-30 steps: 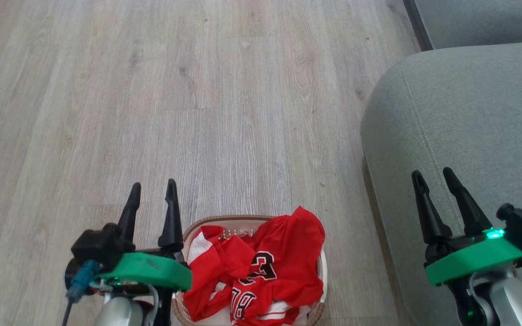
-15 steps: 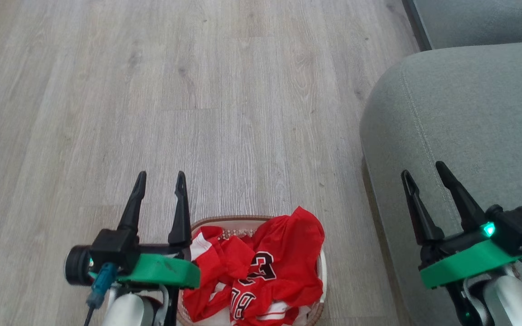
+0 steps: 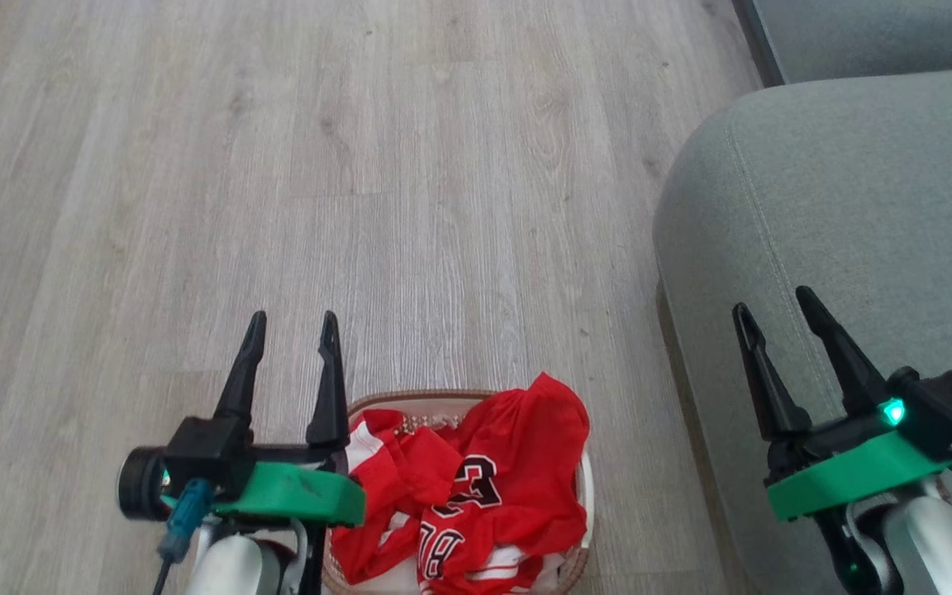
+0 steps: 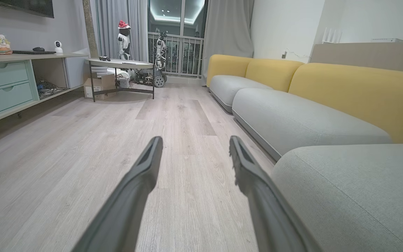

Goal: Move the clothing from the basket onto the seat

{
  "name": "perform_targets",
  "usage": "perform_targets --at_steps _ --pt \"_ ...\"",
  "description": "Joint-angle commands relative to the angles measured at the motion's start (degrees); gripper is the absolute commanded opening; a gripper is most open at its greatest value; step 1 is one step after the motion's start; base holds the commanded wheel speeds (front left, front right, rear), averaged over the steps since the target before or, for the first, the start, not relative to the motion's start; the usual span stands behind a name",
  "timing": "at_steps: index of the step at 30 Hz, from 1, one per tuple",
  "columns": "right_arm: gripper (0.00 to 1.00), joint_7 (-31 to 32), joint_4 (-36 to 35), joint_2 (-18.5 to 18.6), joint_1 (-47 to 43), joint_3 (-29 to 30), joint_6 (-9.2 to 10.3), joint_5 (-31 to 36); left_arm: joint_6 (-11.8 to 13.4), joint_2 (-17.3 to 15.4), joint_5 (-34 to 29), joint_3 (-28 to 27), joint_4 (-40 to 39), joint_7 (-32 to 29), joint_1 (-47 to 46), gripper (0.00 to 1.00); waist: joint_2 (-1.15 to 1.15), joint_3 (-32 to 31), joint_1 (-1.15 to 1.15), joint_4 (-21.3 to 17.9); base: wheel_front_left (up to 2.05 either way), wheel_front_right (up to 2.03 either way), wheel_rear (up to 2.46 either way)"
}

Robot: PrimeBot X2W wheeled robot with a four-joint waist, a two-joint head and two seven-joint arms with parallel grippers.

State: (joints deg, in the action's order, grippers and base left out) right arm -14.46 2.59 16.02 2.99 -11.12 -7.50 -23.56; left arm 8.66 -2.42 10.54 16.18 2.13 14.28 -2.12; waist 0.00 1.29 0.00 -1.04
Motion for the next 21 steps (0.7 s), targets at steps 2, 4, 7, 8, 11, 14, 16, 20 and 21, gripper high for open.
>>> perform_targets --at_steps 2,4,7,8,11,14,16,20,21 --pt "1.0 -0.5 -2.4 1.2 2.6 -0.5 0.01 0.2 0.3 -0.5 0.2 -1.5 -1.8 0.7 -2.9 1.0 0.0 0.6 0.0 -0.2 0.0 0.0 0.0" --pt "1.0 -0.5 -2.6 1.4 2.8 -0.4 0.01 0.1 0.4 -0.5 0.3 -1.3 -1.6 0.7 -3.1 1.0 0.0 1.1 0.0 -0.4 0.0 0.0 0.0" --pt "1.0 -0.5 -3.0 1.8 3.2 -0.4 0.01 -0.2 0.7 -0.5 0.5 -0.8 -1.3 0.7 -3.4 1.0 0.0 2.1 0.0 -0.7 0.0 0.0 0.0" --pt "1.0 -0.5 -3.1 2.0 3.4 -0.4 0.01 -0.4 0.8 -0.5 0.6 -0.7 -1.1 0.7 -3.6 1.0 0.0 2.4 0.0 -0.9 0.0 0.0 0.0" --pt "1.0 -0.5 -3.6 2.6 4.0 -0.5 0.01 -0.7 1.2 -0.5 0.9 0.0 -0.1 0.7 -4.1 1.0 0.0 3.9 0.0 -1.4 0.0 0.0 0.0" --pt "1.0 -0.5 -4.2 3.3 4.7 -0.5 0.01 -1.2 1.6 -0.5 1.3 0.7 1.2 0.7 -5.0 1.0 0.0 5.5 0.0 -2.0 0.0 0.0 0.0" --pt "1.0 -0.5 -4.6 3.9 5.1 -0.6 0.01 -1.5 2.0 -0.5 1.7 1.2 2.5 0.7 -5.6 1.0 0.0 6.8 0.0 -2.5 0.0 0.0 0.0" --pt "1.0 -0.5 -5.4 5.1 6.2 -0.5 0.01 -2.3 2.8 -0.5 2.3 2.6 5.5 0.7 -7.4 1.0 0.0 9.8 0.0 -3.3 0.0 0.0 0.0" --pt "1.0 -0.5 -5.6 5.4 6.5 -0.4 0.01 -2.5 3.0 -0.5 2.4 2.9 6.3 0.7 -8.0 1.0 0.0 10.6 0.0 -3.5 0.0 0.0 0.0"
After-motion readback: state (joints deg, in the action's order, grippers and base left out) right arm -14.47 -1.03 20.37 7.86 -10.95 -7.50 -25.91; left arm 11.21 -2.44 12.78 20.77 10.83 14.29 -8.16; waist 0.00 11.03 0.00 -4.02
